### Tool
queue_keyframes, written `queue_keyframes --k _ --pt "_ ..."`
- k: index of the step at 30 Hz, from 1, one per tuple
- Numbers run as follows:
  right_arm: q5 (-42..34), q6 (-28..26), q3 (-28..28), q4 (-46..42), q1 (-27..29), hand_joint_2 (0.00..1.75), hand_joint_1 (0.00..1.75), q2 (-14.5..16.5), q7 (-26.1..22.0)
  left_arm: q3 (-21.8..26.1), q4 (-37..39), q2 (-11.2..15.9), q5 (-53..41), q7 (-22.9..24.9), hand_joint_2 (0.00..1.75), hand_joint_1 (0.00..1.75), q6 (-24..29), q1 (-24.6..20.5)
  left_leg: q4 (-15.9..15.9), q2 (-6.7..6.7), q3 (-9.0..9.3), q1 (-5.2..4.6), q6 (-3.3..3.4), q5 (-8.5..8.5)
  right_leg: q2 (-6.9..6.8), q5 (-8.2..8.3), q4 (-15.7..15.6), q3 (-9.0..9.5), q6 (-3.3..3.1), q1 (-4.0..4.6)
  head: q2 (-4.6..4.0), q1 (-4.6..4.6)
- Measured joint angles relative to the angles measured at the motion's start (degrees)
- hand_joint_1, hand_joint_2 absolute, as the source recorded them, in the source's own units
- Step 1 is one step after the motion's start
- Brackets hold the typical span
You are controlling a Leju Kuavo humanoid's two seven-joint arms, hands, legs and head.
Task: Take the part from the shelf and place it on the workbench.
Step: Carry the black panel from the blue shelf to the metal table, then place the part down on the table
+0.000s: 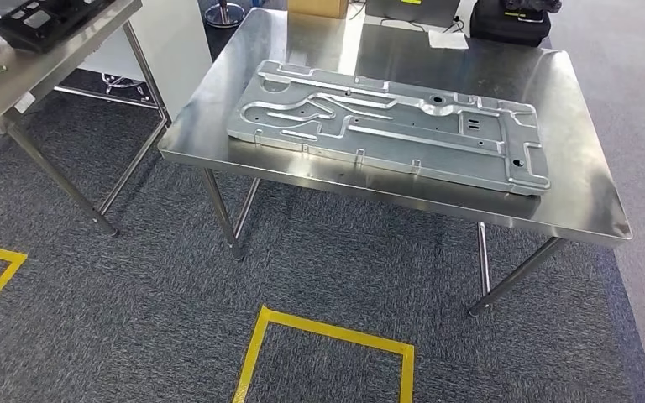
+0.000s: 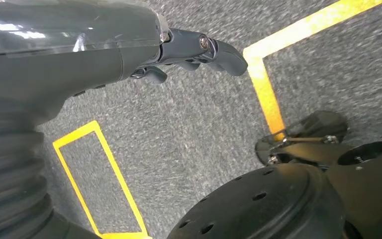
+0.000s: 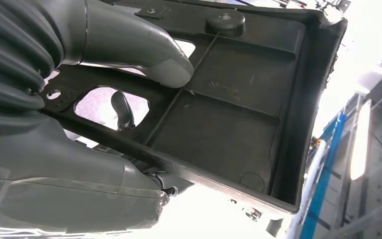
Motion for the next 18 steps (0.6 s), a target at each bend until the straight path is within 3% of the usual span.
queue_keyframes --k 1,2,4,5,6,8,9,11,12,13,15,16,17,18 --pt "0.0 0.1 0.0 0.1 0.0 1.75 1.75 0.0 0.0 0.0 0.0 0.0 0.0 0.1 1.75 0.00 0.0 0.1 -0.1 0.17 1.35 0.00 -0.11 -1.00 -0.12 0.36 -2.2 -0.34 -0.04 0.00 0.00 0.00" --pt "0.1 0.1 0.0 0.2 0.0 1.75 1.75 -0.1 0.0 0.0 0.0 0.0 0.1 0.2 1.75 0.00 0.0 0.2 -0.2 0.37 2.73 0.00 -0.21 -2.18 -0.35 2.55 -5.7 -0.22 -0.08 0.03 0.00 0.01" --pt "0.2 0.2 0.0 0.5 0.1 1.75 1.75 -0.3 0.0 0.1 0.0 0.0 0.3 0.3 1.75 0.00 0.1 0.3 -0.5 0.79 5.23 -0.13 -0.60 -4.52 -1.21 10.84 -11.9 0.42 -0.69 0.51 0.00 -0.03" --pt "0.2 0.2 0.0 0.6 0.2 1.75 1.75 -0.5 0.0 0.1 0.0 0.0 0.3 0.3 1.75 0.00 0.1 0.3 -1.0 1.08 6.25 -0.28 -0.94 -5.48 -1.32 13.88 -13.5 0.73 -1.19 0.90 0.01 -0.10" --pt "0.3 0.3 0.0 0.6 0.2 1.75 1.75 -0.7 0.1 0.1 0.0 0.1 0.4 0.3 1.75 0.00 0.1 0.2 -1.8 1.33 7.58 -0.35 -1.24 -6.06 -1.33 14.90 -13.8 1.03 -1.71 1.10 0.01 -0.02" --pt "0.3 0.2 -0.1 0.4 -0.2 1.75 1.75 -1.3 0.1 0.2 0.0 0.1 0.4 0.3 1.75 0.00 0.1 -0.2 -1.9 1.73 8.73 -0.50 -1.89 -5.15 -0.73 12.80 -13.6 2.36 -2.58 0.90 0.01 -0.02" --pt "0.4 0.2 -0.2 0.3 -0.4 1.75 1.75 -1.4 0.0 0.2 0.0 0.1 0.4 0.3 1.75 0.00 0.2 -0.4 0.1 1.65 8.22 -0.51 -2.17 -3.76 -0.65 11.86 -13.8 3.32 -2.89 0.58 0.00 -0.07" --pt "0.4 0.3 -0.2 0.2 -0.4 1.75 1.75 -1.5 -0.1 0.3 0.0 0.1 0.5 0.5 1.75 0.00 0.4 -0.8 9.3 1.41 2.72 -0.41 -3.01 -1.32 -0.34 10.47 -14.8 6.33 -3.50 0.33 0.01 -0.55" --pt "0.4 0.3 -0.2 0.2 0.0 1.75 1.75 -1.4 -0.1 0.4 0.0 0.1 0.7 0.7 1.75 0.00 0.6 -0.8 13.6 1.30 -0.72 -0.22 -3.37 -1.72 -0.31 9.72 -15.4 7.96 -3.69 0.34 0.00 -0.58" --pt "0.5 0.4 -0.2 0.3 0.3 1.75 1.75 -1.3 -0.1 0.5 0.0 0.1 0.9 0.8 1.75 0.00 0.9 -0.9 16.8 1.29 -4.16 -0.08 -3.63 -3.57 -0.25 8.93 -16.1 9.75 -3.82 0.33 0.00 -0.60" --pt "0.5 0.4 -0.2 0.5 0.8 1.75 1.75 -1.0 -0.1 0.9 0.0 0.0 1.3 1.0 1.75 0.00 1.0 -0.9 17.3 1.29 -8.66 -0.04 -3.62 -9.27 -0.20 7.19 -17.0 12.84 -3.85 0.30 0.00 -0.65" --pt "0.6 0.4 -0.2 0.6 0.9 1.75 1.75 -0.9 -0.1 1.0 0.0 0.0 1.4 0.9 1.75 0.00 0.9 -1.0 15.8 1.29 -10.17 -0.19 -3.32 -11.02 -0.19 6.25 -17.3 14.36 -3.81 0.33 0.00 -0.68" --pt "0.6 0.5 -0.2 0.6 1.0 1.75 1.75 -0.8 -0.2 1.1 0.0 0.0 1.5 0.7 1.75 0.00 0.7 -1.0 13.4 1.28 -11.16 -0.41 -2.86 -10.81 -0.19 5.31 -17.5 15.74 -3.76 0.43 0.00 -0.75" --pt "0.7 0.5 -0.2 0.6 1.3 1.75 1.75 -0.7 -0.2 1.2 0.0 0.0 1.6 0.6 1.75 0.00 0.5 -1.0 10.3 1.25 -11.82 -0.74 -2.18 -8.03 -0.19 4.35 -17.6 17.03 -3.72 0.58 0.00 -0.81"
